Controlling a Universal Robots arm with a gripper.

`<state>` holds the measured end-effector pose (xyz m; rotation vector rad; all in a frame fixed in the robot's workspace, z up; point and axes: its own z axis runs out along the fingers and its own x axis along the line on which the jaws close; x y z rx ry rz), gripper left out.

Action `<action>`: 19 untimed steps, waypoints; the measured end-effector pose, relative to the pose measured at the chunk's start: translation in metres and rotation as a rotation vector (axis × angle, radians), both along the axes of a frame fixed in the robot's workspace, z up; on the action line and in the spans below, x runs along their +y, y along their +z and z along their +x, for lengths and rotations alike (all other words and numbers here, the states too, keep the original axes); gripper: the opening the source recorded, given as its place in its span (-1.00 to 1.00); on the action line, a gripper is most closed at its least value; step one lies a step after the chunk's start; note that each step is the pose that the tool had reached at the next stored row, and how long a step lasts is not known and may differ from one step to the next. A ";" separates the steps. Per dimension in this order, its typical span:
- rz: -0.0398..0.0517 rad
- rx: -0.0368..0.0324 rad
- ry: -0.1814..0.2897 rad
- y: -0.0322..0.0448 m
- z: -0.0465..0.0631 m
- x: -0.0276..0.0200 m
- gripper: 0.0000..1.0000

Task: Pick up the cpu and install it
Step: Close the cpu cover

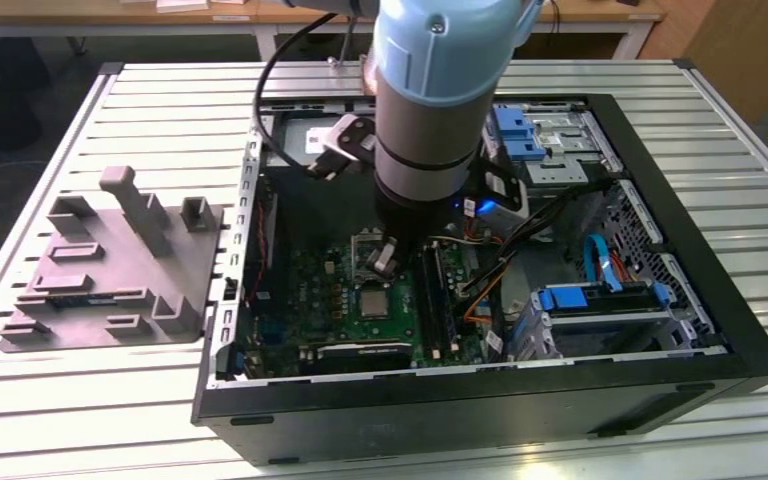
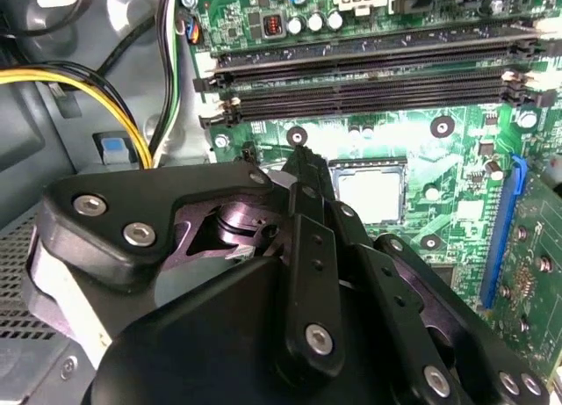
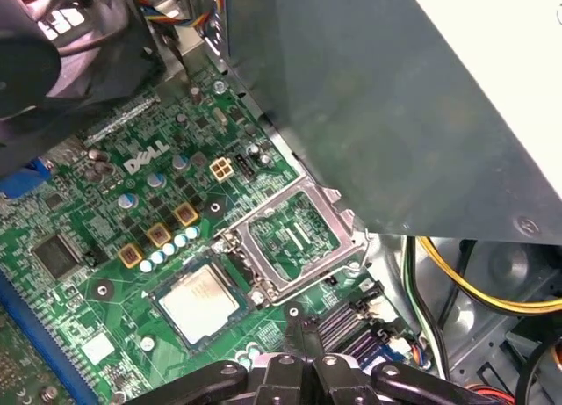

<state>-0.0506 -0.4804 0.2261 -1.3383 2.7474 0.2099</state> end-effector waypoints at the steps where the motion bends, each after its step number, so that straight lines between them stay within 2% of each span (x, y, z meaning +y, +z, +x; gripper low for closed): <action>1: 0.0000 0.0000 0.000 0.0000 0.000 0.0004 -0.79; 13: 0.0031 0.0000 0.000 -0.0002 0.003 0.0110 -0.79; 19: 0.0055 -0.0001 0.000 -0.0028 0.005 0.0155 -0.79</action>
